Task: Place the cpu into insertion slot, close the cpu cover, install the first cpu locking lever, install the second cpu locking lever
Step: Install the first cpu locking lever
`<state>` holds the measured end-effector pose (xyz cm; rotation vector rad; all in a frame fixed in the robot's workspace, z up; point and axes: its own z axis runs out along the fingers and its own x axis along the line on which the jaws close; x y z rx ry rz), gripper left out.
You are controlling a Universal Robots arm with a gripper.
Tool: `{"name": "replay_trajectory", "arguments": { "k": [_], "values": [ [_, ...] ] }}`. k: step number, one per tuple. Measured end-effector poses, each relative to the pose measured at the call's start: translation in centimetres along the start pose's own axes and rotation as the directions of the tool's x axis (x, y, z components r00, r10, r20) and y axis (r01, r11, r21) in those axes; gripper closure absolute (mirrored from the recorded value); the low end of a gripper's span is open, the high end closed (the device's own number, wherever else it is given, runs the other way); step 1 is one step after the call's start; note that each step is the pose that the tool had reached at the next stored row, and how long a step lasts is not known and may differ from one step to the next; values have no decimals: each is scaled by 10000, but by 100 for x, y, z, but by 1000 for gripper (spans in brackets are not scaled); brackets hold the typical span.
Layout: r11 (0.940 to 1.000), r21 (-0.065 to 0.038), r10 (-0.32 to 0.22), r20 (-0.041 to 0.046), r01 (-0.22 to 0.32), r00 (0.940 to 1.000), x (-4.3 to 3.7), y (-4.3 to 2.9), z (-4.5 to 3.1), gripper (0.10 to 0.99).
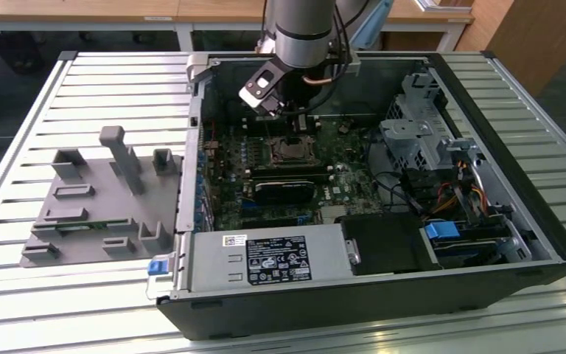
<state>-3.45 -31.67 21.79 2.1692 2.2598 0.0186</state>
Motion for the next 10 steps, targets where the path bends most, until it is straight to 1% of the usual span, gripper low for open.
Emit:
{"name": "replay_trajectory", "arguments": {
  "k": [10],
  "values": [
    [10000, -1, -4, 4, 4, 10000, 1, -4, -57, 980]
  ]
}}
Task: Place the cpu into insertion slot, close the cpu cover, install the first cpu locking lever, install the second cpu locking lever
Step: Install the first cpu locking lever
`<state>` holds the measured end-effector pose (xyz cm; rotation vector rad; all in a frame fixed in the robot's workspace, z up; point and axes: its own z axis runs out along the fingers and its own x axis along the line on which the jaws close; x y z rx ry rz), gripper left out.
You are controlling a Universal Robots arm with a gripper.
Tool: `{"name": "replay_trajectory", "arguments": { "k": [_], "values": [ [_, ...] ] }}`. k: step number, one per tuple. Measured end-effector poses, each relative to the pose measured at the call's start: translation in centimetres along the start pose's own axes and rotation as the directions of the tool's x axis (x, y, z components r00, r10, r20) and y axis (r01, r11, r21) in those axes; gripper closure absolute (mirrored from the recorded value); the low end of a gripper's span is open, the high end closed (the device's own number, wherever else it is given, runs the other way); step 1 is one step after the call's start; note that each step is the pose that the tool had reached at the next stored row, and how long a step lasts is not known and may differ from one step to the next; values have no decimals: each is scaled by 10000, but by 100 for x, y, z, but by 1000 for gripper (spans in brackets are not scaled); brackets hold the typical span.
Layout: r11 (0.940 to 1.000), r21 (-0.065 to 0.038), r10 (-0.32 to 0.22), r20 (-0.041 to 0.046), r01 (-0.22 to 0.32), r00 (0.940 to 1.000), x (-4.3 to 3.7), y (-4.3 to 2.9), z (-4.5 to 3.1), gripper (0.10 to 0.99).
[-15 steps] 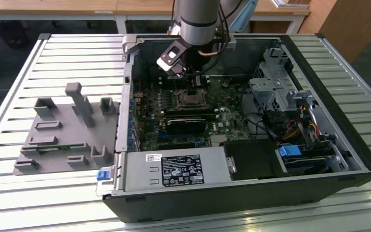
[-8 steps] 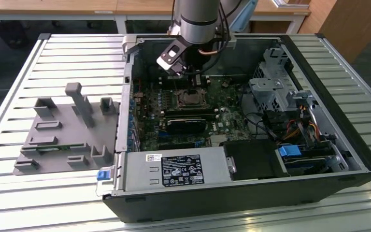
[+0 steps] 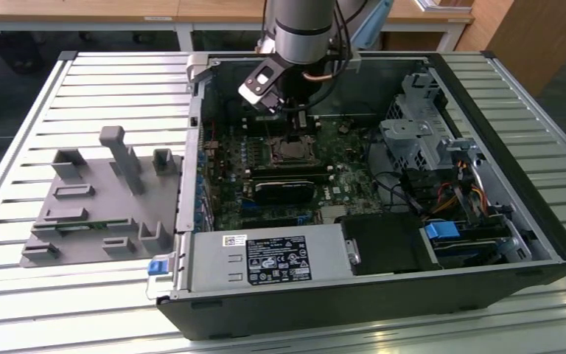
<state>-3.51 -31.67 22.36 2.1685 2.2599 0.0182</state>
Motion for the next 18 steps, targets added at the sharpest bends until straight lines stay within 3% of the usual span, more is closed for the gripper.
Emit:
{"name": "replay_trajectory", "arguments": {
  "k": [18],
  "values": [
    [10000, 0, 1, 0, -1, 10000, 1, -9, -189, 980]
  ]
}}
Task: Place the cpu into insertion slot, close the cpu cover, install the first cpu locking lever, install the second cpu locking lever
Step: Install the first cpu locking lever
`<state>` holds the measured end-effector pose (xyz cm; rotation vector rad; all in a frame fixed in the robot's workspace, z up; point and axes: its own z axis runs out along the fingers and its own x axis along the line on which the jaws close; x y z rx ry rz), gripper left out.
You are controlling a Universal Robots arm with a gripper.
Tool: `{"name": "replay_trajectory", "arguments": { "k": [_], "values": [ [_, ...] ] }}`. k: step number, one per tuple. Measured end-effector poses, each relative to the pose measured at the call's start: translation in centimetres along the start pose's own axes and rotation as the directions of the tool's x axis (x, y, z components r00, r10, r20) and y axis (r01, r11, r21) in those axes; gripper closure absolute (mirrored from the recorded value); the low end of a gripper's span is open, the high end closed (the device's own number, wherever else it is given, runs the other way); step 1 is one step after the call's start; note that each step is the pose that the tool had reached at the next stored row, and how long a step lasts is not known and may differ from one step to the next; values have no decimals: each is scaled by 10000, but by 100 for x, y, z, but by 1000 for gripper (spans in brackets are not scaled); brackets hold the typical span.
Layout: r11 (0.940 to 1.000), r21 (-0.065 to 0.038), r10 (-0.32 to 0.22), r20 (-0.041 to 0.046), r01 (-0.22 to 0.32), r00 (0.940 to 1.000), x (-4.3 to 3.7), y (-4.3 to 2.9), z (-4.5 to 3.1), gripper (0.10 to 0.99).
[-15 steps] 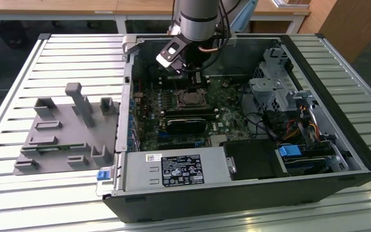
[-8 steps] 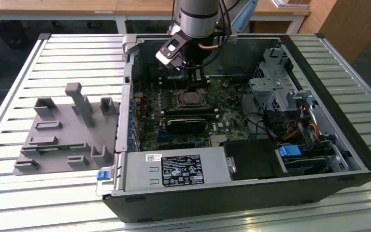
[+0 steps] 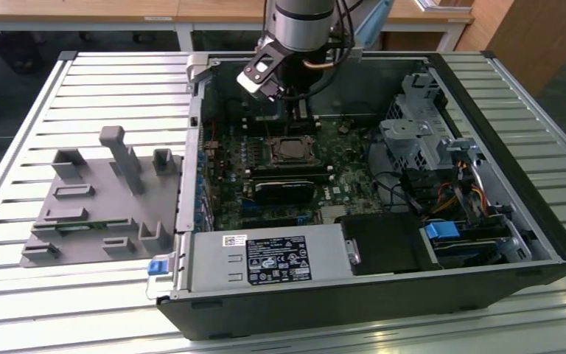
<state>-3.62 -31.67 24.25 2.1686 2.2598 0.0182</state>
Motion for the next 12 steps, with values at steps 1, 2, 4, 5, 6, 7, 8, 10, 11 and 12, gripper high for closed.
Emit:
{"name": "replay_trajectory", "arguments": {
  "k": [1, 2, 4, 5, 6, 7, 8, 10, 11, 12],
  "values": [
    [10000, 0, 0, 0, 0, 10000, 0, 0, -12, 980],
    [10000, 0, 1, -1, -1, 10000, 0, -1, -25, 980],
    [10000, -1, 0, -3, 0, 10000, 0, -1, -51, 980],
    [10000, -1, 1, -3, -1, 10000, 0, -1, -61, 980],
    [10000, 0, 1, -3, -1, 10000, 0, -1, -73, 980],
    [10000, 0, 0, -3, 0, 10000, 0, -1, -87, 980],
    [10000, 0, 0, -3, 0, 10000, 0, -1, -102, 980],
    [10000, -1, 1, -4, -1, 10000, 0, 0, -129, 980],
    [10000, 0, 1, -3, -1, 10000, 0, 0, -141, 980],
    [10000, 1, 1, -2, -1, 10000, 0, 0, -151, 980]
  ]
}}
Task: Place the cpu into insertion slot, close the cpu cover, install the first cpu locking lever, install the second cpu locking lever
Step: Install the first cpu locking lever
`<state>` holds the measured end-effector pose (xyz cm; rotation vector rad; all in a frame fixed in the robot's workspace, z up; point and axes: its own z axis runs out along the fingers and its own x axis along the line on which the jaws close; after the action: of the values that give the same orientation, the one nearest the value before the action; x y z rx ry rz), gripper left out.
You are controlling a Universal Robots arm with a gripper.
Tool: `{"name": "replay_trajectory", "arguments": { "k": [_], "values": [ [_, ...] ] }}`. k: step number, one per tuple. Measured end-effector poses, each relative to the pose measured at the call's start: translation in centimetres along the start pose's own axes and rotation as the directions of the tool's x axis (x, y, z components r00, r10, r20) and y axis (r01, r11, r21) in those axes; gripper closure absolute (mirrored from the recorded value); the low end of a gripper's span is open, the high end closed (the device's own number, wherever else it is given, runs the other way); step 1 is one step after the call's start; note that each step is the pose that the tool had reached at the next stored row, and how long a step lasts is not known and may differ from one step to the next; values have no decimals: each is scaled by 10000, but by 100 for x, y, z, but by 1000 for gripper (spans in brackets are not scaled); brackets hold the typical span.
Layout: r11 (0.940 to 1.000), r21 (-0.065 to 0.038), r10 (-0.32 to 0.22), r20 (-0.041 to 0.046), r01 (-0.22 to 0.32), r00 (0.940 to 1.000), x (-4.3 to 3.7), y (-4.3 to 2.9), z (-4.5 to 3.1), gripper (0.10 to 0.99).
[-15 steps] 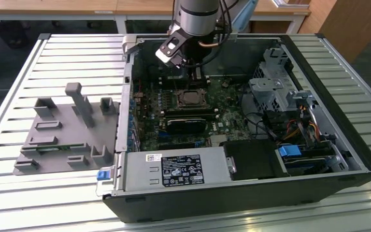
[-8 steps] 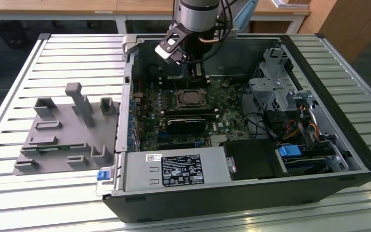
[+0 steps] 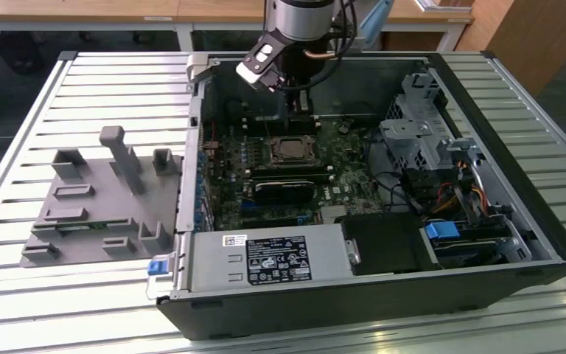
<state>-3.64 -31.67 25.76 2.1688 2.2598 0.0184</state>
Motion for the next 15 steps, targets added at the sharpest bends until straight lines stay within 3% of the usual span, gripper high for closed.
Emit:
{"name": "replay_trajectory", "arguments": {
  "k": [10, 15],
  "values": [
    [10000, -2, -1, -1, 1, 10000, 1, 1, -125, 980],
    [9999, -3, -153, -6, 153, 9999, 1, 3, -126, 980]
  ]
}}
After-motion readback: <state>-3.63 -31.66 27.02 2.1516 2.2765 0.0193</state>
